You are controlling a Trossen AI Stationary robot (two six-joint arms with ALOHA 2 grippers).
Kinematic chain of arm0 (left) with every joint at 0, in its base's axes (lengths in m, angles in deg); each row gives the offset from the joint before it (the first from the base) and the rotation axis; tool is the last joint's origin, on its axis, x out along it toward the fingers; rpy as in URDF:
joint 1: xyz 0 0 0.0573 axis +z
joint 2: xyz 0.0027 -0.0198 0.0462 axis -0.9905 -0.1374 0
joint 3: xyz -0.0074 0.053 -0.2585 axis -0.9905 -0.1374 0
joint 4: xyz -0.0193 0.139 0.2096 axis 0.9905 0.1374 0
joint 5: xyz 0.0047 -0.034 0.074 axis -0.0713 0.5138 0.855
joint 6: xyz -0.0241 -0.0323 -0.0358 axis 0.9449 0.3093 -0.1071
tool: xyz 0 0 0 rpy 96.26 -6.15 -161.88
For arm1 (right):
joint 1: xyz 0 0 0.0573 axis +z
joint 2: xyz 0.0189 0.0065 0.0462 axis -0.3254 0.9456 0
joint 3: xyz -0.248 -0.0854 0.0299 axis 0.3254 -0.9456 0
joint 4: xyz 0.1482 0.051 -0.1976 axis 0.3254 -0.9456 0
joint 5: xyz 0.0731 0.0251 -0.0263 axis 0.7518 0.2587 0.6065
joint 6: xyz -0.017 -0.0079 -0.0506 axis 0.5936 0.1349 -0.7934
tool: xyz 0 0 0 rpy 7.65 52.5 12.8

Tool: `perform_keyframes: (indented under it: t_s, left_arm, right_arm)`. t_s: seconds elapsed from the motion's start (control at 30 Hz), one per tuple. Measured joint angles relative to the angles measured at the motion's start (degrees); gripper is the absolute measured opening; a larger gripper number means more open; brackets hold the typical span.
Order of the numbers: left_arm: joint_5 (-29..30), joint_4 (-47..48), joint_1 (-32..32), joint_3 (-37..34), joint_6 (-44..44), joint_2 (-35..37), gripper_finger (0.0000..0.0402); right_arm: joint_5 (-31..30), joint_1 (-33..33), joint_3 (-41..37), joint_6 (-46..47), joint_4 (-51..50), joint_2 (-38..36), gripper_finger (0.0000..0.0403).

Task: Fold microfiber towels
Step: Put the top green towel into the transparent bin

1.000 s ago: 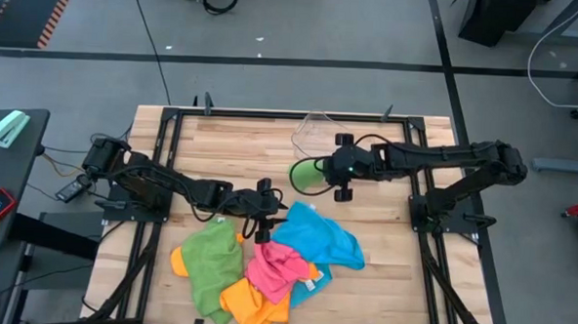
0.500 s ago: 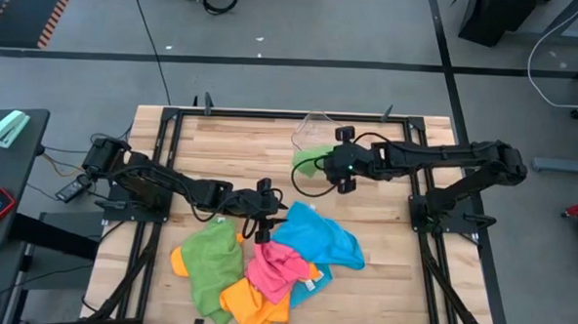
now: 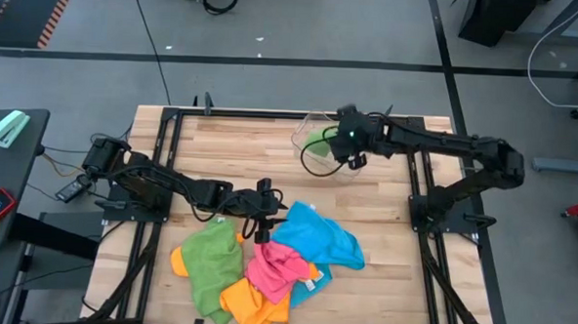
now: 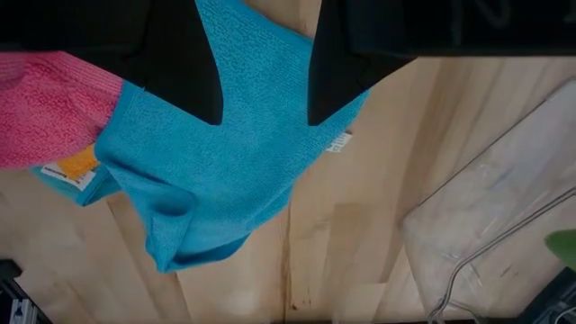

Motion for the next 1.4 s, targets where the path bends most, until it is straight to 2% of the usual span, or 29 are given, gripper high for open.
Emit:
perform_keyframes:
  t_s: [0.3,0.47,0.93,1.07,1.2,1.4]
  left_arm:
    - [0.0,0.0,0.5,0.0,-1.9,0.0,0.0173]
    - [0.0,0.0,1.5,0.0,-3.0,0.0,0.0174]
    - [0.0,1.0,3.3,0.0,-4.4,0.0,0.0174]
    - [0.0,1.0,3.5,0.0,-4.5,0.0,0.0174]
    - [0.0,1.0,4.1,0.0,-5.0,0.0,0.0173]
    - [0.0,1.0,5.4,0.0,-5.2,0.0,0.0174]
  right_arm:
    - [16.3,-9.9,0.0,-7.9,0.3,0.9,0.0045]
    - [21.3,-12.5,0.0,-10.2,2.4,2.2,0.0044]
    - [27.0,-16.4,-0.1,-15.0,9.1,9.5,0.0044]
    - [30.8,-17.9,1.1,-14.3,8.9,12.5,0.0044]
    - [33.7,-19.1,5.3,-13.5,4.8,15.8,0.0044]
    - [38.2,-20.4,15.7,-11.8,-5.0,21.9,0.0044]
